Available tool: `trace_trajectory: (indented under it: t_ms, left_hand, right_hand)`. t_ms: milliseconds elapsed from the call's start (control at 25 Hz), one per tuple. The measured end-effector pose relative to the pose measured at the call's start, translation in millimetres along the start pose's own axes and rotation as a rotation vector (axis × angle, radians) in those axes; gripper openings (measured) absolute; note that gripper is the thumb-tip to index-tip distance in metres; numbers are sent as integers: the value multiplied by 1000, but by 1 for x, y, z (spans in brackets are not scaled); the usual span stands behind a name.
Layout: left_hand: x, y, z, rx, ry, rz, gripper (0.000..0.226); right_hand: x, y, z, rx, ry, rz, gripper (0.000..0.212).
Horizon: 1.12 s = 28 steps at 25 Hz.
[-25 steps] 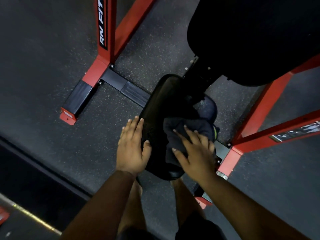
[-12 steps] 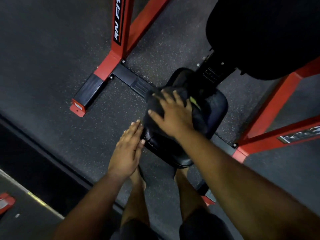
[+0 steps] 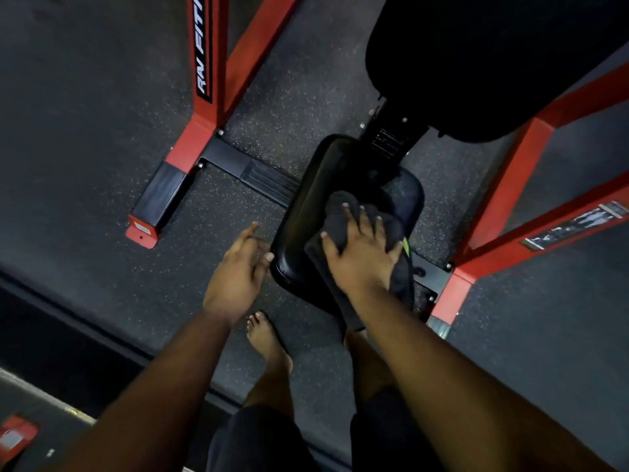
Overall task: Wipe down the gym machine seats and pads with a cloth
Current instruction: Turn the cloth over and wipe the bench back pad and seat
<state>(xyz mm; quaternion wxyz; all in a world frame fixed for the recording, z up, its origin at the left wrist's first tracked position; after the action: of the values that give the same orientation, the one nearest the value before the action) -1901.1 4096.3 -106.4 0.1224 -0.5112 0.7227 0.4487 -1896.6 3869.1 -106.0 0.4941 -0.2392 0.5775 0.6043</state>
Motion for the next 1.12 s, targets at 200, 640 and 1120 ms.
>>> trace_trajectory:
  t_ms: [200,640,1120]
  left_hand:
    - [0,0,-4,76,11,19,44]
    - [38,-7,-35,288,-290,51,62]
    - [-51,66,-139,182,-565,353,80]
  right_hand:
    - [11,79,-4,-283,12,8,76]
    - [16,12,-64,267,-483,-173,70]
    - [-94,142,-41,8,-444,-126,62]
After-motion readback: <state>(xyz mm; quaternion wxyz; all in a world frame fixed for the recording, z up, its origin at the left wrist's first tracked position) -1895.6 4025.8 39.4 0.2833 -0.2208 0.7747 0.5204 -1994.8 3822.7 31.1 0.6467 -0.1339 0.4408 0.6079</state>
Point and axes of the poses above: each hand's wrist, its own y-axis away from the middle knuckle, its own x-axis out of the palm, z = x × y, the point moved 3 cm from there along -y, towards the middle knuckle, and after that the axes turned 8 degrees about -x, right-handed, at the moved point
